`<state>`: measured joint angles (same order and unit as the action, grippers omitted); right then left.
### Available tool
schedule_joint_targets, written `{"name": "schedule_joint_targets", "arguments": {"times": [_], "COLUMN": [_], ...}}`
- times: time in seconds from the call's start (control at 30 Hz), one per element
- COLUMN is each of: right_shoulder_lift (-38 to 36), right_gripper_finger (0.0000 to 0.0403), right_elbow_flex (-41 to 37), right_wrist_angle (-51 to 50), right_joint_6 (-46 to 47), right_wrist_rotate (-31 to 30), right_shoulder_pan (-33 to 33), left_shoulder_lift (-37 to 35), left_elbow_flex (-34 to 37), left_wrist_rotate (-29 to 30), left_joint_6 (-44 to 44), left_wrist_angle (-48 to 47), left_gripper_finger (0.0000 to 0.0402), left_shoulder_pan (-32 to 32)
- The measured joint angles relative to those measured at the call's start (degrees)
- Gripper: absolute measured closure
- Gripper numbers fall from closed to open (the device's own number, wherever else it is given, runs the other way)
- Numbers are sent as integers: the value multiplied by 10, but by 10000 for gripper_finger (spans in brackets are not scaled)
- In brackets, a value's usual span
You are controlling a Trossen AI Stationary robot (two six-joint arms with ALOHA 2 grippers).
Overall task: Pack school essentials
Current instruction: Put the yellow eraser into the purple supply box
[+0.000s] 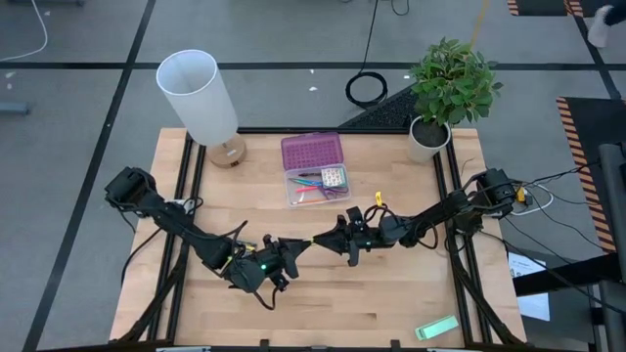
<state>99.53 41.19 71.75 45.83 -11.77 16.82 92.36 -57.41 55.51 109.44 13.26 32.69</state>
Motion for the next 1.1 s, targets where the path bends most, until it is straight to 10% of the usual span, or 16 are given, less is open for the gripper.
{"name": "schedule_joint_targets", "arguments": {"times": [0.2, 0.67, 1.1], "right_shoulder_lift": [0, -14, -181], "right_gripper_finger": [380, 382, 382], "right_elbow_flex": [0, 0, 1], "right_wrist_angle": [1, -5, -242], "right_joint_6": [0, 0, -20], "right_wrist_rotate": [-2, 45, 43], "right_shoulder_pan": [-1, -11, -38], "left_shoulder_lift": [0, 0, -4], "left_elbow_flex": [0, 0, 1], "left_wrist_rotate": [11, 105, 210], "left_joint_6": [-80, -252, -667], "left_wrist_angle": [2, 22, 18], "left_gripper_finger": [345, 99, 78], "left_shoulder_pan": [-5, -10, -13]}}
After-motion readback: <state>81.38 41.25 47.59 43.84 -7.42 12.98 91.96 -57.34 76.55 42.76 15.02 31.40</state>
